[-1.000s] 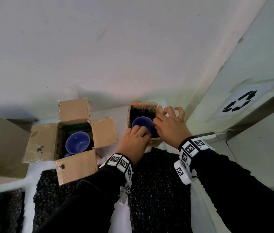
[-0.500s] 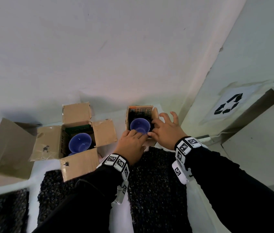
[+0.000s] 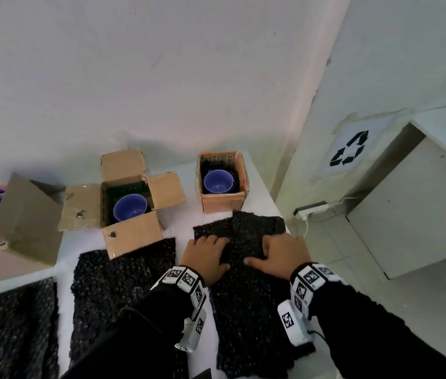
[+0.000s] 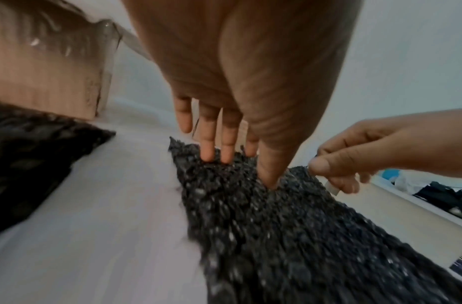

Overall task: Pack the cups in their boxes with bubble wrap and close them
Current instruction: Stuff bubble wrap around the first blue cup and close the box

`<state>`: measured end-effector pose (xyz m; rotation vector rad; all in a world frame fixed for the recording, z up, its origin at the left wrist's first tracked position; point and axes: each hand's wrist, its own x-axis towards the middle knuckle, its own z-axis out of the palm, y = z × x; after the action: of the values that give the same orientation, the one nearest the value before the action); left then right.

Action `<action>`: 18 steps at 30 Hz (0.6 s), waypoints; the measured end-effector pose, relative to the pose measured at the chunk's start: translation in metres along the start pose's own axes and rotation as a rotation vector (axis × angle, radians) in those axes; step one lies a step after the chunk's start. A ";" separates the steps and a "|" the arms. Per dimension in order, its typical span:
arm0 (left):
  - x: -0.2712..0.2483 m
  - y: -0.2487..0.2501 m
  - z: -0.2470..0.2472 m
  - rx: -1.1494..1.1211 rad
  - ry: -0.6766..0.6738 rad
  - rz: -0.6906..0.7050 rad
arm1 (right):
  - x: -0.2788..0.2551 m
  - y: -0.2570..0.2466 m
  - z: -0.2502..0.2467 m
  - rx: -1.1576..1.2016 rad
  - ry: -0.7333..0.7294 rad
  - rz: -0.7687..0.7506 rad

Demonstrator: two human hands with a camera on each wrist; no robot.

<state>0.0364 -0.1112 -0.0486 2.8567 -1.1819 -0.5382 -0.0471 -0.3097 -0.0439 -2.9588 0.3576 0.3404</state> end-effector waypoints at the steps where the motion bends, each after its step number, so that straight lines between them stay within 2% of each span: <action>1: -0.004 0.002 0.006 0.003 -0.024 -0.007 | -0.009 -0.002 0.007 -0.012 -0.050 0.027; 4: -0.012 0.007 0.014 0.000 -0.029 -0.007 | -0.026 -0.005 0.022 0.079 -0.089 0.052; 6: -0.016 0.008 0.015 0.006 0.001 -0.021 | -0.028 -0.006 0.024 0.168 -0.012 0.071; 8: -0.018 0.009 0.014 -0.006 0.097 -0.021 | -0.030 -0.007 0.020 0.187 0.063 0.050; 12: -0.021 0.012 0.006 -0.004 0.270 0.117 | -0.032 -0.007 0.007 0.253 0.226 -0.062; 15: -0.017 0.015 0.000 0.010 0.337 0.171 | -0.033 -0.008 -0.001 0.472 0.263 -0.116; 18: -0.013 0.018 -0.009 -0.101 0.340 0.181 | -0.033 -0.011 -0.007 0.589 0.300 -0.129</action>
<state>0.0184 -0.1160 -0.0334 2.5840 -1.2873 -0.0968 -0.0739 -0.2932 -0.0277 -2.4261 0.2421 -0.1992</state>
